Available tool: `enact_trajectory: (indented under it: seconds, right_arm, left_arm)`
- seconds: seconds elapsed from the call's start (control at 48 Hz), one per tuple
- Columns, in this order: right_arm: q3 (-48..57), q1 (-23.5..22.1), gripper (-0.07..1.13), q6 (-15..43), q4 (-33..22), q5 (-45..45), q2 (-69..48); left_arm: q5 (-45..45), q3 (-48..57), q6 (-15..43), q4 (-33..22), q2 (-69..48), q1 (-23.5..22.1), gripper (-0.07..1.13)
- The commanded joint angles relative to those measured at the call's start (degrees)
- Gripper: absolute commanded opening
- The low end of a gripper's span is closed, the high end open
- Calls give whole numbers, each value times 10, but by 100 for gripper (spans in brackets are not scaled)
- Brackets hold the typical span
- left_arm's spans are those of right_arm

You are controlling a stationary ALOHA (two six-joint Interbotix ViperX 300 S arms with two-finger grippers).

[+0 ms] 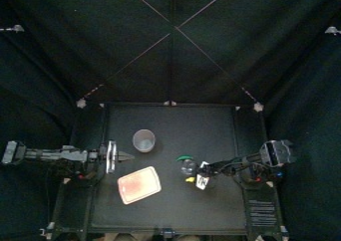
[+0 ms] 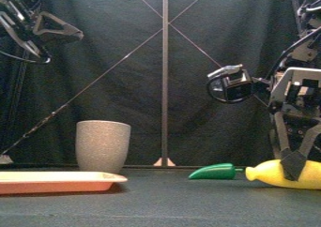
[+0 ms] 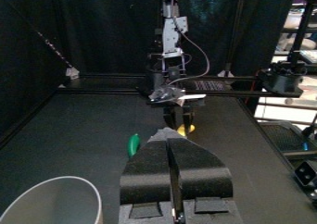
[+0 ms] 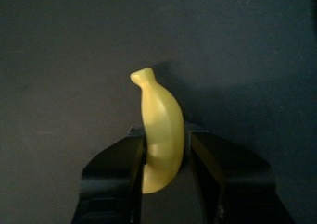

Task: Pick the banana then place it in the grey bowl
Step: Place banana in the grey bowl

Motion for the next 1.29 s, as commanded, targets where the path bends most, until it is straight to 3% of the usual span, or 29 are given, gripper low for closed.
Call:
enact_trajectory:
  seconds: [0.021, 0.167, 0.375, 0.479, 0.667, 0.812, 1.042, 1.292]
  right_arm:
    - [-21, -2, 47, -3, -10, -4, -15]
    - [-61, -9, 45, -5, -62, -25, -23]
    - [-163, -101, 45, -3, -198, -122, -21]
    - [-208, -156, 45, -1, -238, -193, -2]
    - [-272, -236, 45, 0, -218, -368, 74]
    - [-329, -246, 45, -1, -169, -467, 156]
    - [-406, -239, 46, -2, -166, -448, 234]
    - [-423, -218, 63, -2, -176, -390, 248]
  left_arm:
    - [-3, -8, 1, 0, 3, 2, -2]
    - [-6, -8, 2, 0, 3, 4, -2]
    - [-13, -8, 2, 1, 3, 13, -2]
    - [-13, -9, 2, 1, 3, 14, -2]
    - [-14, -6, 2, 0, 3, 14, -2]
    - [-15, -6, 2, 0, 3, 14, -2]
    - [-15, 0, 2, 0, 3, 15, -2]
    - [-15, 8, 1, 0, 3, 16, -2]
